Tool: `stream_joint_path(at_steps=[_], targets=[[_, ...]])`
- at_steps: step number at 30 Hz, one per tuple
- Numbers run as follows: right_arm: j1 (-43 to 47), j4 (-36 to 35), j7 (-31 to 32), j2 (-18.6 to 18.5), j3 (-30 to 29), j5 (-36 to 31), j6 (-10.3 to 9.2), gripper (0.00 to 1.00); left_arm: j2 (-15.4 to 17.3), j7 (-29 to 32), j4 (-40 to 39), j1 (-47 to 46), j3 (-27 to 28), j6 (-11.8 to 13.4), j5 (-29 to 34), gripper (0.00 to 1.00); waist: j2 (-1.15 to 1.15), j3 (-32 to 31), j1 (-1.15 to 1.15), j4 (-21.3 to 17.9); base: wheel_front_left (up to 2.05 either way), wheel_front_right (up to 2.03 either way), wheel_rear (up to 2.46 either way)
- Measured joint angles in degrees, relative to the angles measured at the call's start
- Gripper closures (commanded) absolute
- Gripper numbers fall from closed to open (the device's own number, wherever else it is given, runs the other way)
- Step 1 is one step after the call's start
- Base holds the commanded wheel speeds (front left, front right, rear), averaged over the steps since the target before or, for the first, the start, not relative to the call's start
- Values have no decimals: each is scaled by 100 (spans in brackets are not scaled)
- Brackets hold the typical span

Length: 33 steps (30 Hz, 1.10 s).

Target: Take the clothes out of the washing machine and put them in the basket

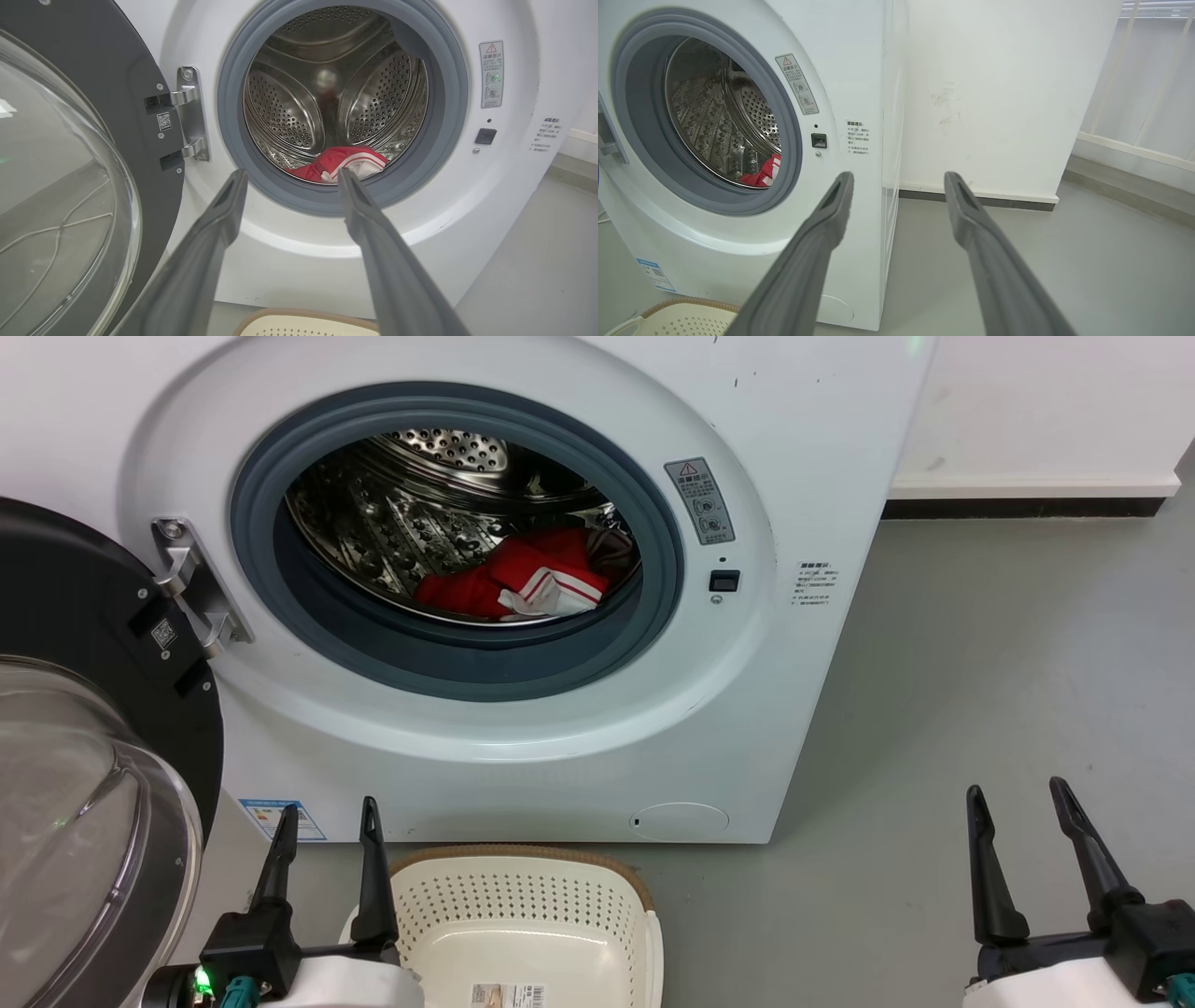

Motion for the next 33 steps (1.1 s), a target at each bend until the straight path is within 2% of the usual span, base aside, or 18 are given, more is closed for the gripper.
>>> stream_joint_path(at_steps=[18,23,27,33], targets=[[-1,30,0,0,31,42,0,0,1,-5,180,-68,-52,3,-67,0,0,91,0,-17,0,0,0],[-108,15,0,-1,77,43,0,0,0,-7,547,-547,-83,-100,-47,0,0,243,0,-78,0,0,0],[-174,9,0,-1,103,59,0,0,3,-7,985,-1169,-38,-292,58,0,0,390,0,-188,0,0,0],[-425,-49,-1,-4,164,100,1,0,151,-7,1962,-2317,-21,-527,225,0,0,738,0,-401,0,0,0]])
